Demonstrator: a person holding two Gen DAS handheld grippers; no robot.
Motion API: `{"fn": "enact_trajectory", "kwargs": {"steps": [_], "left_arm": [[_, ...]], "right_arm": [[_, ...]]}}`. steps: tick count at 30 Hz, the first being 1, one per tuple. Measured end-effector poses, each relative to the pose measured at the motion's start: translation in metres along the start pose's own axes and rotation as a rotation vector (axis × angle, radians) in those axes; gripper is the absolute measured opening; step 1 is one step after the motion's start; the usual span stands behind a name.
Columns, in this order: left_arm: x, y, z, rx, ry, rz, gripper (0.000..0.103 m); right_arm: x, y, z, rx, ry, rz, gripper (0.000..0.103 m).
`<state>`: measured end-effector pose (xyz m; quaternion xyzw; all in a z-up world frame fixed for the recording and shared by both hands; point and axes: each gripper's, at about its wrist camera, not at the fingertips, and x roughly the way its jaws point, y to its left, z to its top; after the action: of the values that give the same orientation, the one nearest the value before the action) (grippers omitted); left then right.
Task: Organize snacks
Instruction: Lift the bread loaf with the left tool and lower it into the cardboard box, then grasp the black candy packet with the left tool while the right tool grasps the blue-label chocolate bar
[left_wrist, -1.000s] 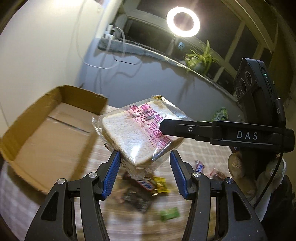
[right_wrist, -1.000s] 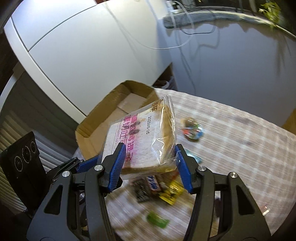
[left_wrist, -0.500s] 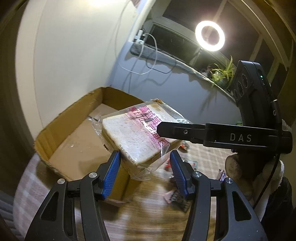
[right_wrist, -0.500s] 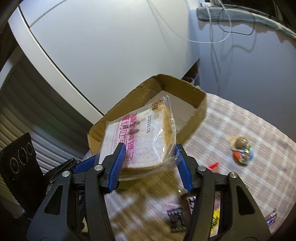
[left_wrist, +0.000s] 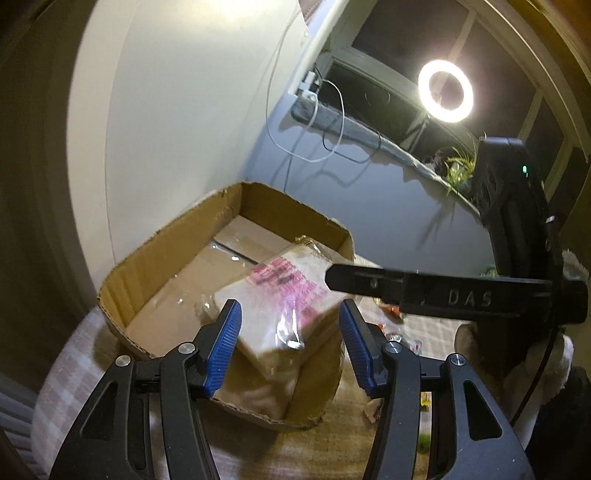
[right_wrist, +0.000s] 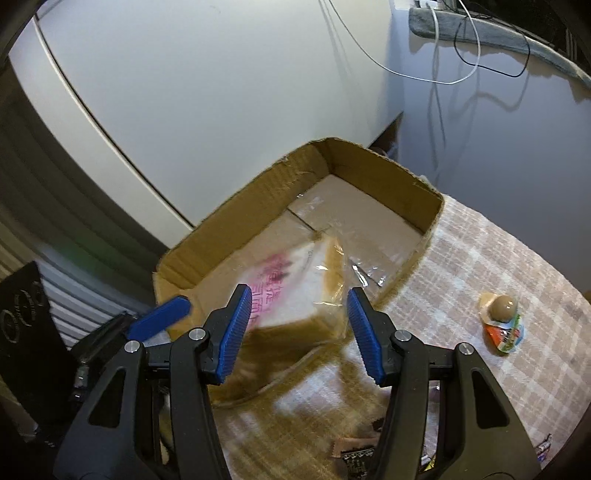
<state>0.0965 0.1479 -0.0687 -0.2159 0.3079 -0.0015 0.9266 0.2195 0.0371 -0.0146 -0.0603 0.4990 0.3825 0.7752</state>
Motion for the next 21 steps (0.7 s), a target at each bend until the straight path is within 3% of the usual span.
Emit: {"fn": "enact_trajectory", "kwargs": {"steps": [8,13,21], "left_arm": [[-0.015,-0.005,-0.009,0.030,-0.049,-0.007,0.053],[-0.023,-0.009,-0.016,0.047,-0.048,-0.032,0.054],[-0.034,-0.022,-0.025,0.080,-0.045,-0.065,0.055]], "right_arm": [[-0.009,-0.005,-0.004,0.012,-0.011,-0.066,0.057],[-0.014,-0.003,-0.010,0.029,-0.018,-0.075,0.062],[-0.029,0.011,-0.025,0.014,-0.031,-0.097,0.063]]}}
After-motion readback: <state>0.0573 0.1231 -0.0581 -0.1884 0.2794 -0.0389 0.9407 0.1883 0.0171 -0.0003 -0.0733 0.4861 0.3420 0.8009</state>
